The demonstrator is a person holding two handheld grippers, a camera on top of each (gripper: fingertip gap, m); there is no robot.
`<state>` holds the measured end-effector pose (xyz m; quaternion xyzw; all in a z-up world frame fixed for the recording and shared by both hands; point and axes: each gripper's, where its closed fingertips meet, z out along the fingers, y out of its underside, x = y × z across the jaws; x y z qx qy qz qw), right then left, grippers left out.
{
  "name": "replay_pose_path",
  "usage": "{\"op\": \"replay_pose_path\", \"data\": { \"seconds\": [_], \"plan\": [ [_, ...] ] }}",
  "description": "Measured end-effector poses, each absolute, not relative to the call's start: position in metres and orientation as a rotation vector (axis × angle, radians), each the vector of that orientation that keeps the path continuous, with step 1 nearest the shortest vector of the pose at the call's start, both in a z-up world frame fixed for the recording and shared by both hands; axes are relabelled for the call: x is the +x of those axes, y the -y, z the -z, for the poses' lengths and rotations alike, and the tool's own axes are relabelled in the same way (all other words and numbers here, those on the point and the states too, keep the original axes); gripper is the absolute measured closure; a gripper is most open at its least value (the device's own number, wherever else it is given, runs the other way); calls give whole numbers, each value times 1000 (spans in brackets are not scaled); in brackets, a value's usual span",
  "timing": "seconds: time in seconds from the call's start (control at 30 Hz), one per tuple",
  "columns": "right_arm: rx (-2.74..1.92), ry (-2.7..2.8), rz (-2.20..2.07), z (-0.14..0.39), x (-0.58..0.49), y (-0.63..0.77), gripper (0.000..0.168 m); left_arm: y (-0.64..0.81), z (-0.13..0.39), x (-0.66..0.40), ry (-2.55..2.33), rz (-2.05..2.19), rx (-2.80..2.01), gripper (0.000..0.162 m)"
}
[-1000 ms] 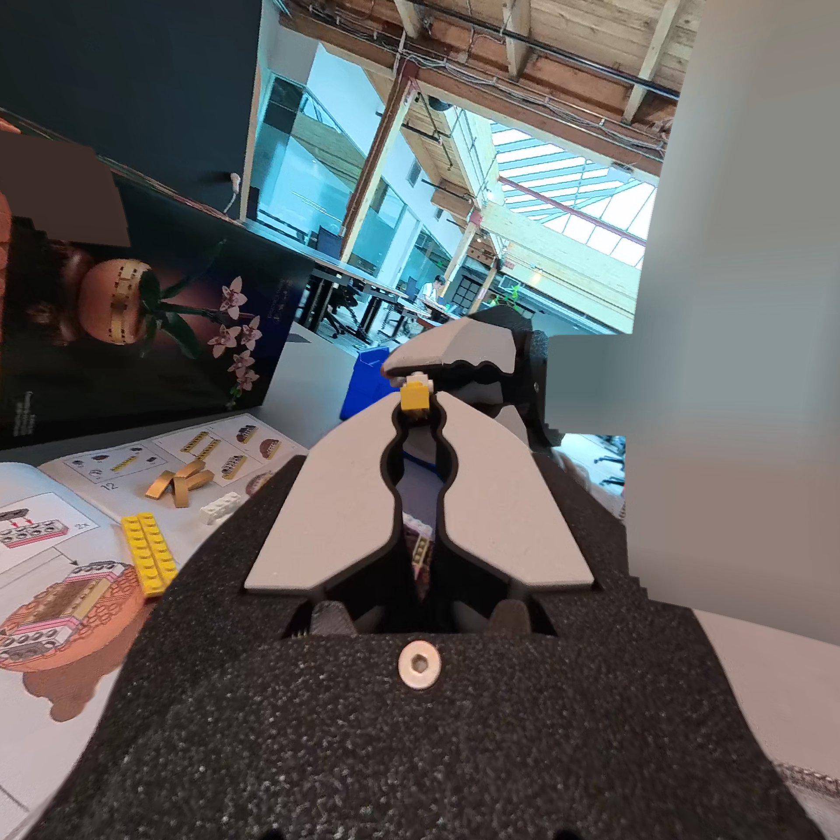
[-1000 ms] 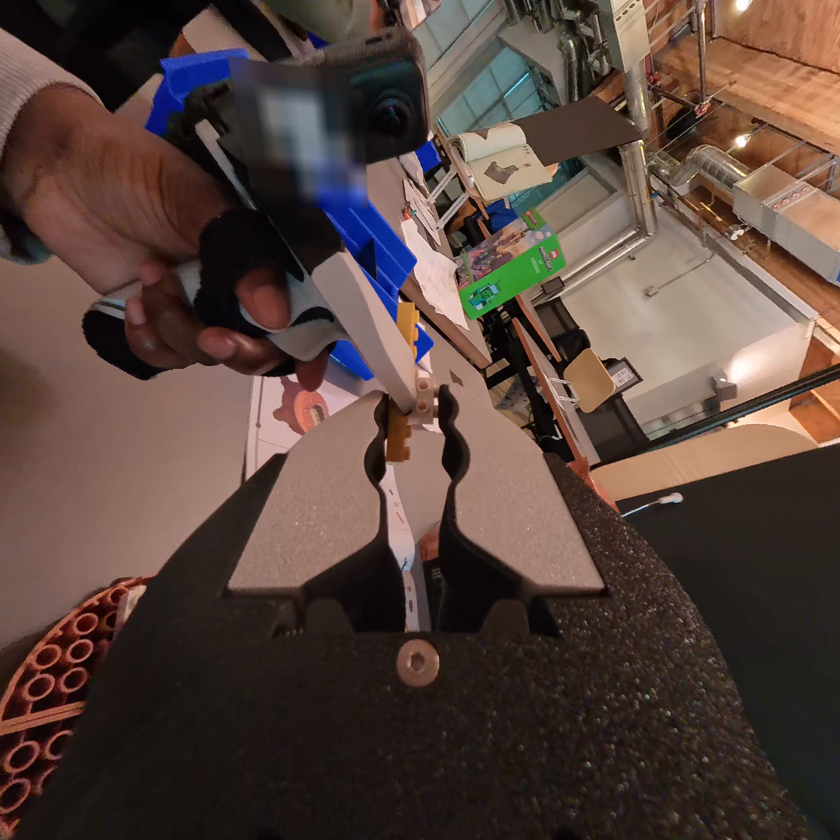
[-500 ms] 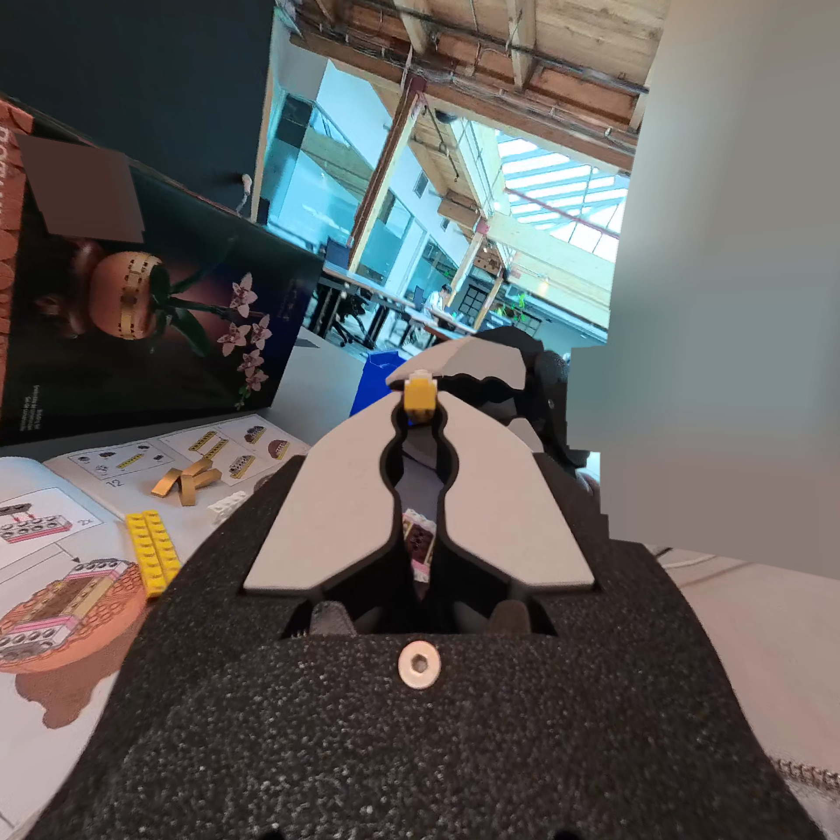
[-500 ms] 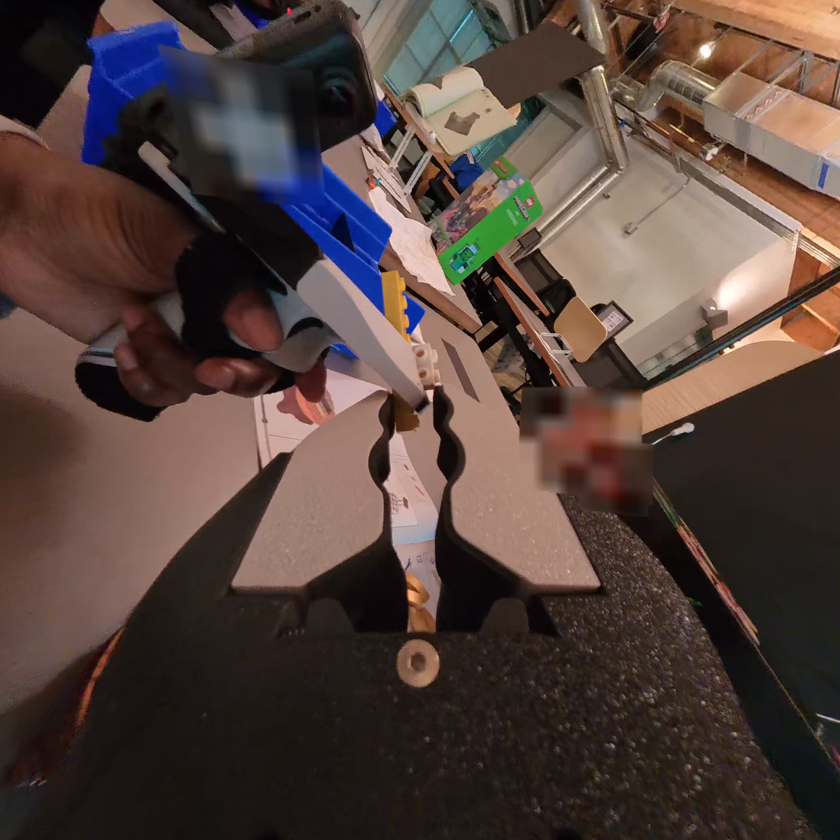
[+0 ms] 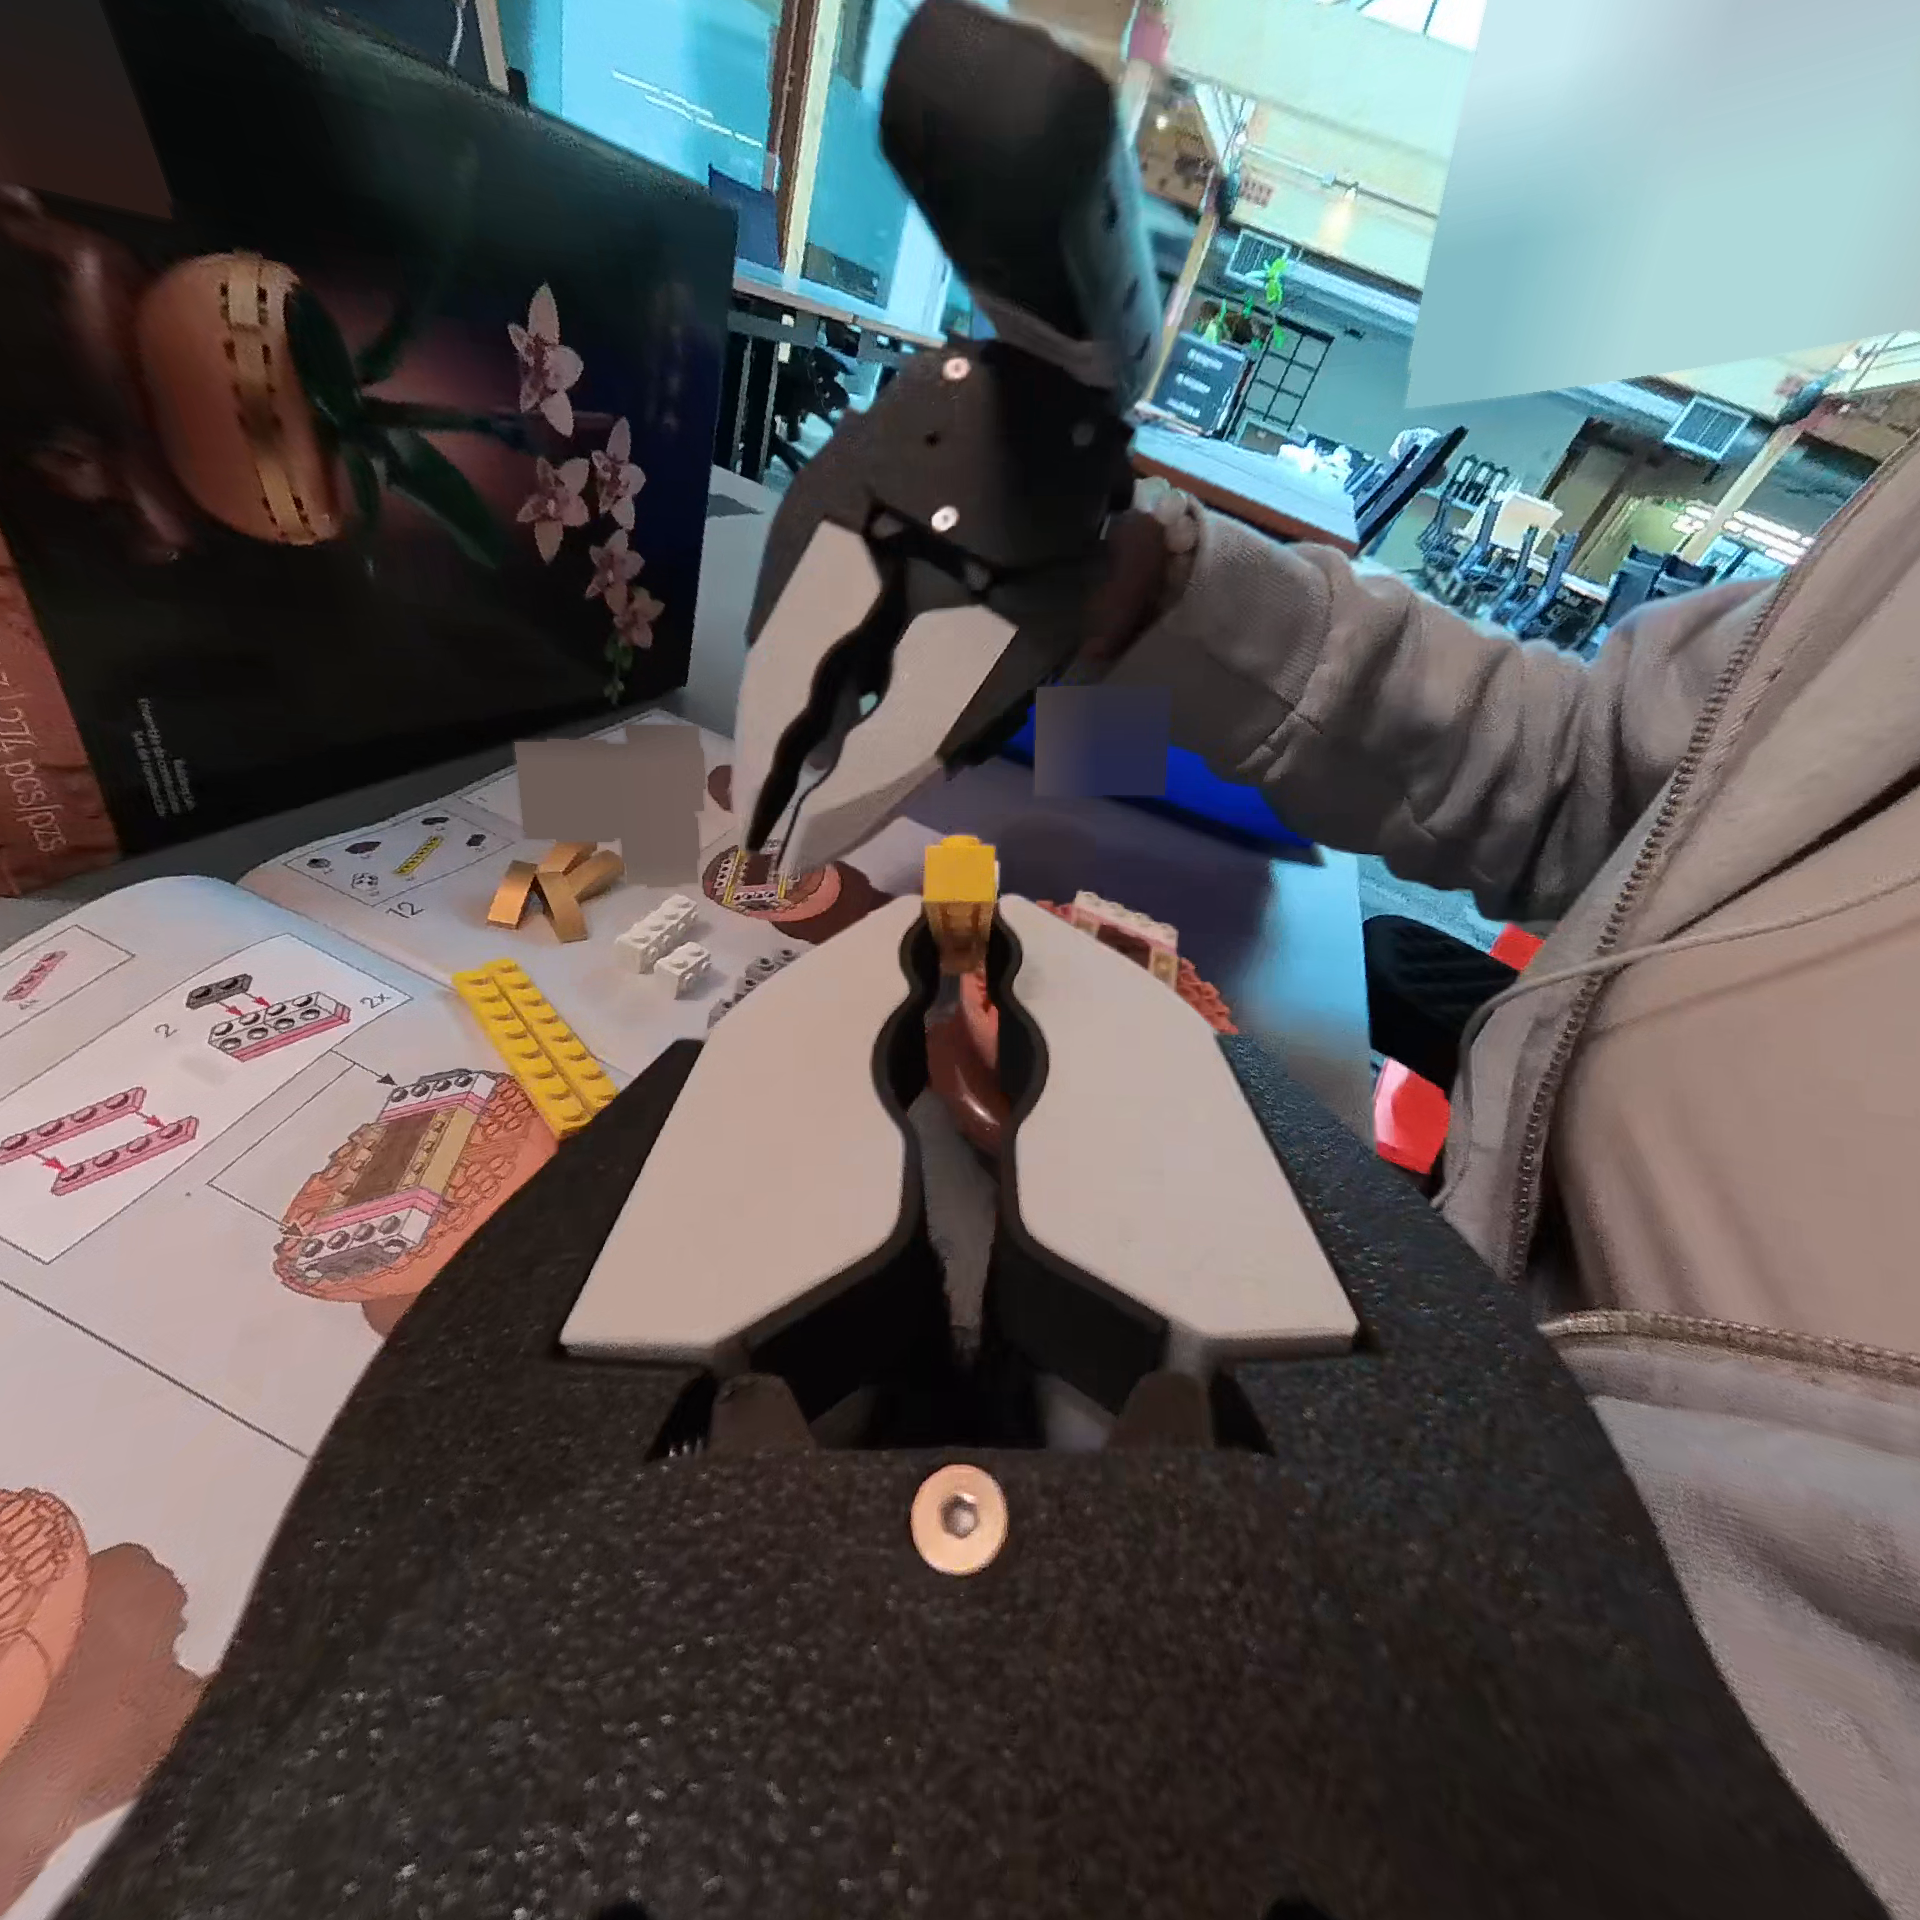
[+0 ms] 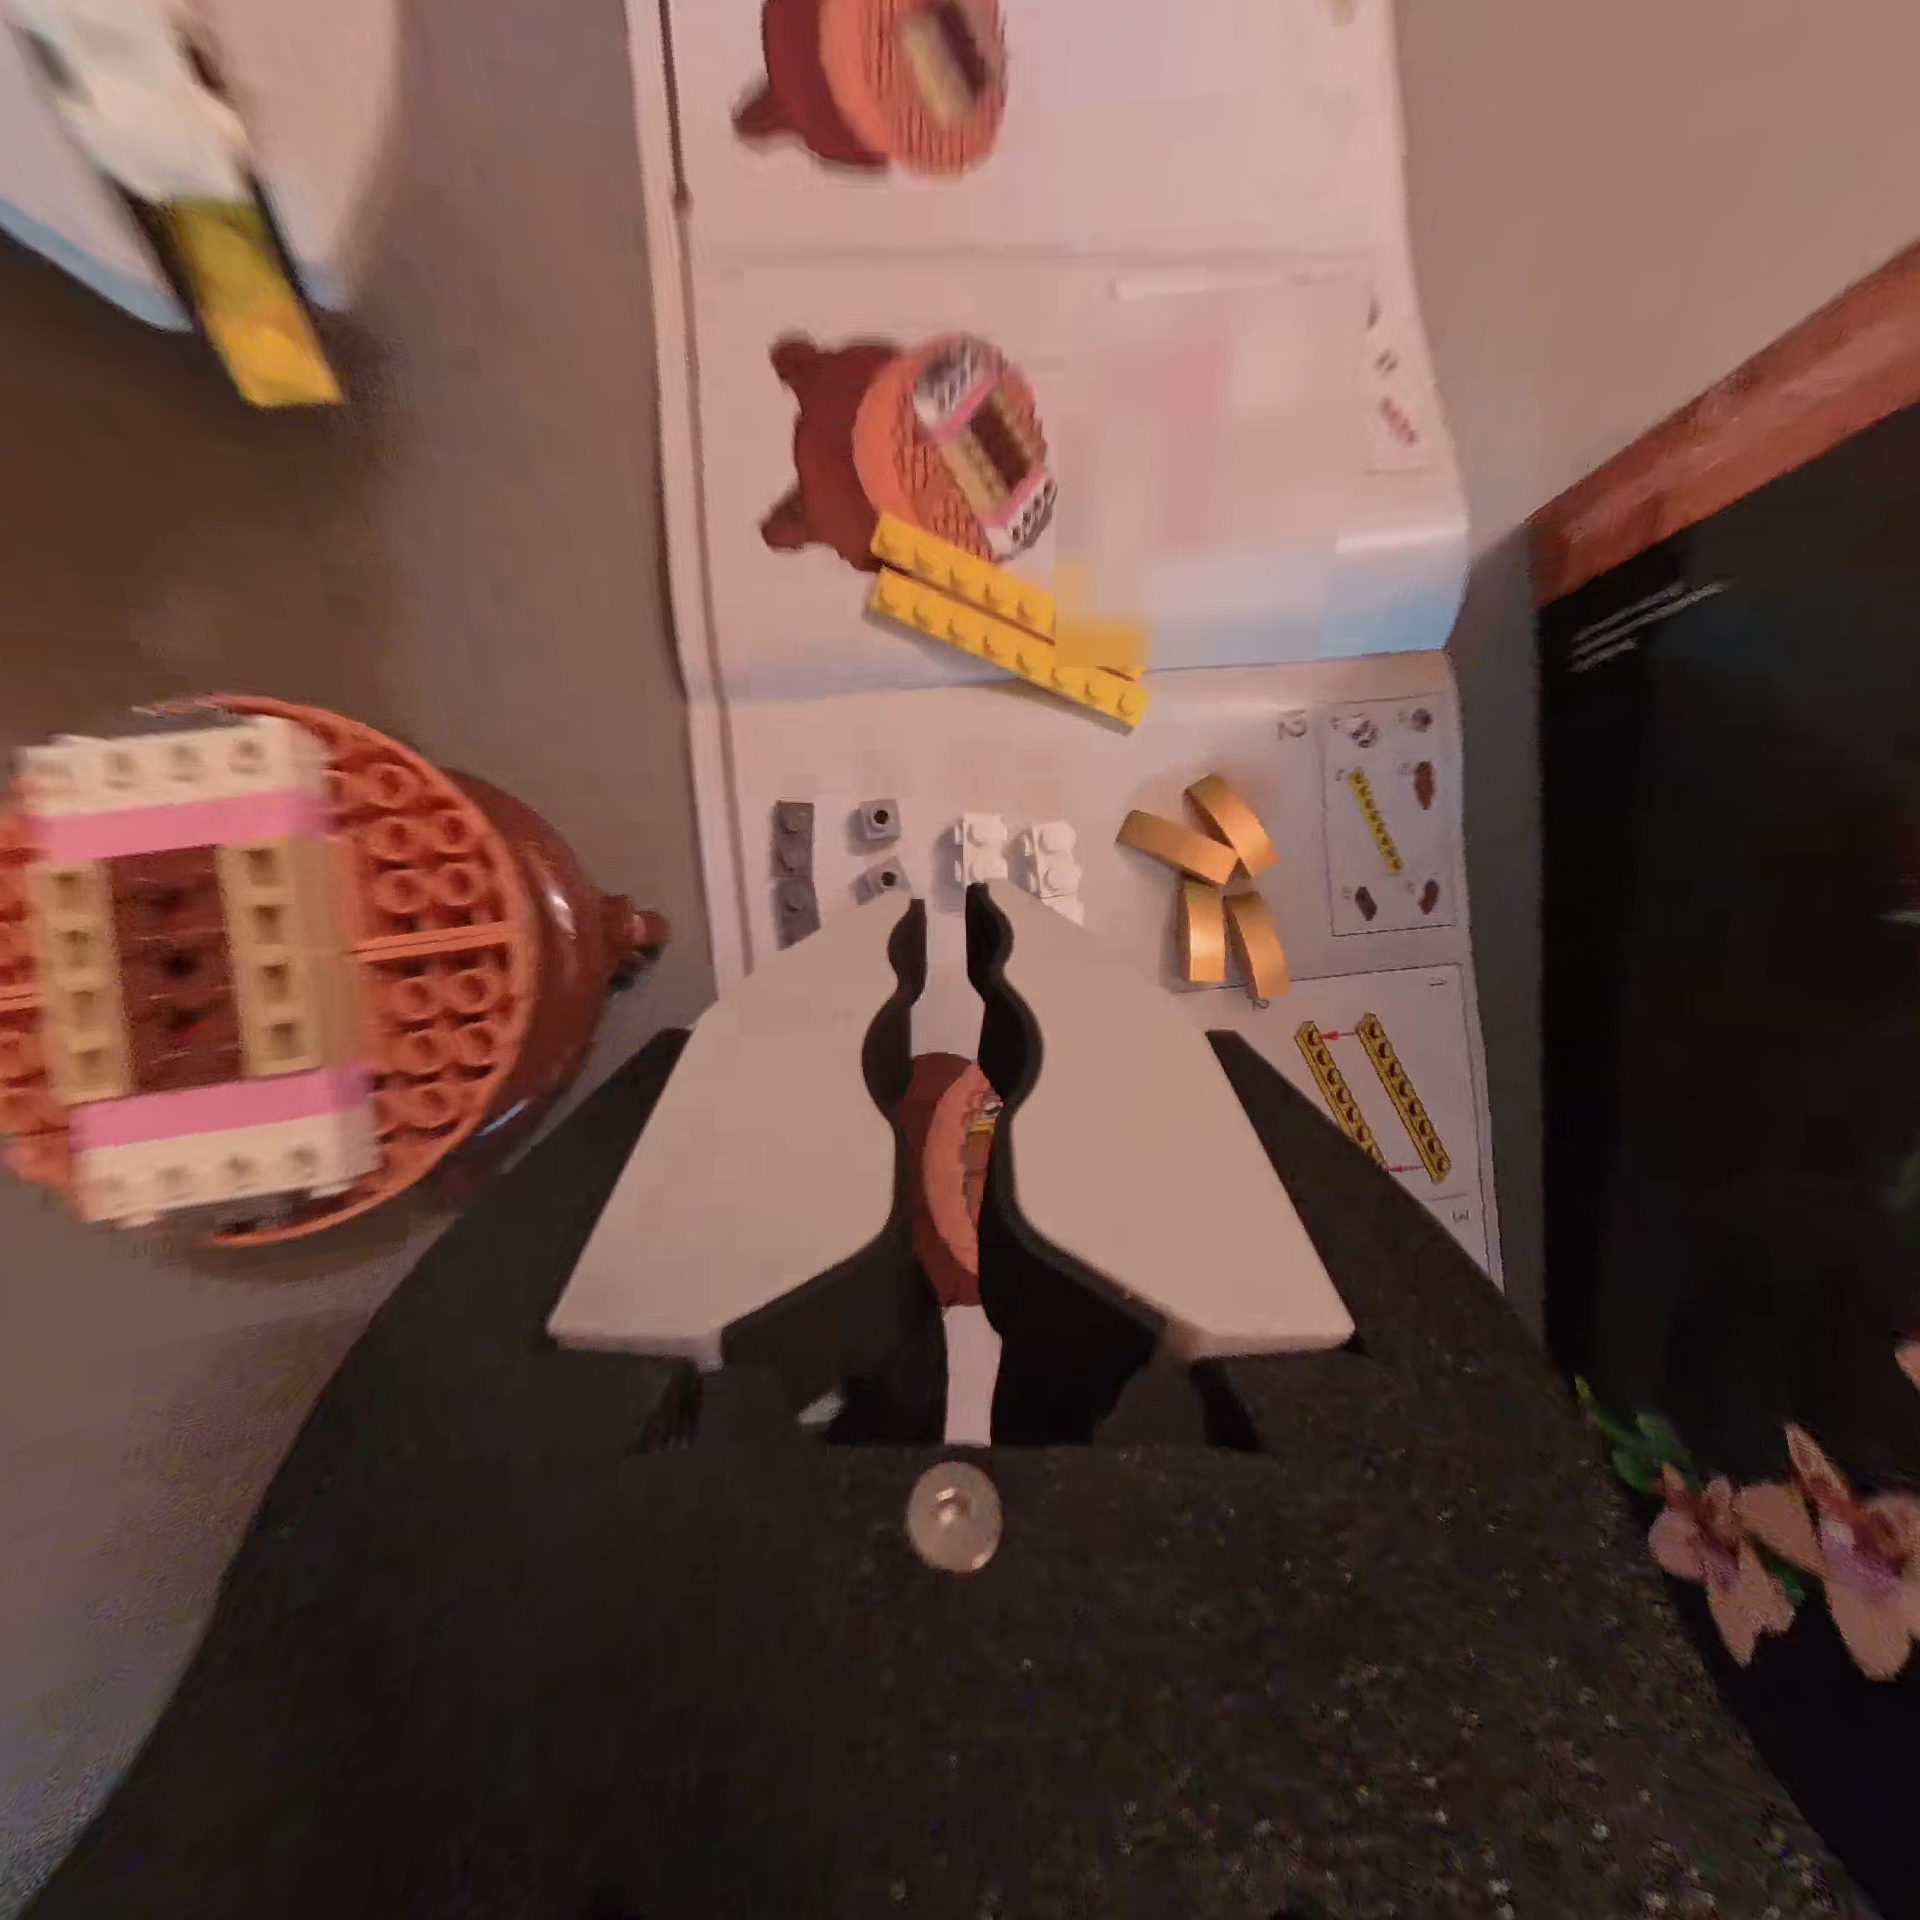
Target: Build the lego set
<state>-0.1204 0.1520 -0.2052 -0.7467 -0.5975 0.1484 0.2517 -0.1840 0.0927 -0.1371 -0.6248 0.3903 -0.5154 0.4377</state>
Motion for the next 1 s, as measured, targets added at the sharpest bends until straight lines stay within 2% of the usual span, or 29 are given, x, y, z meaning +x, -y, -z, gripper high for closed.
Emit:
{"op": "replay_pose_path", "data": {
  "seconds": [0.43,0.53,0.77,1.0],
  "plan": [
    [-2114,1730,-325,234,-130,-164,159,-94,141,-185,-978,1344,-1484,155],
    [-2100,1644,-468,211,-137,-161,160,-94,137,-186,-962,1366,-1424,155],
    [-1837,1455,-1107,104,-193,-115,160,-92,130,-189,-935,1387,-1361,155],
    [-1848,1496,-1184,112,-214,-92,160,-85,132,-184,-964,1369,-1372,155]
  ]
}}
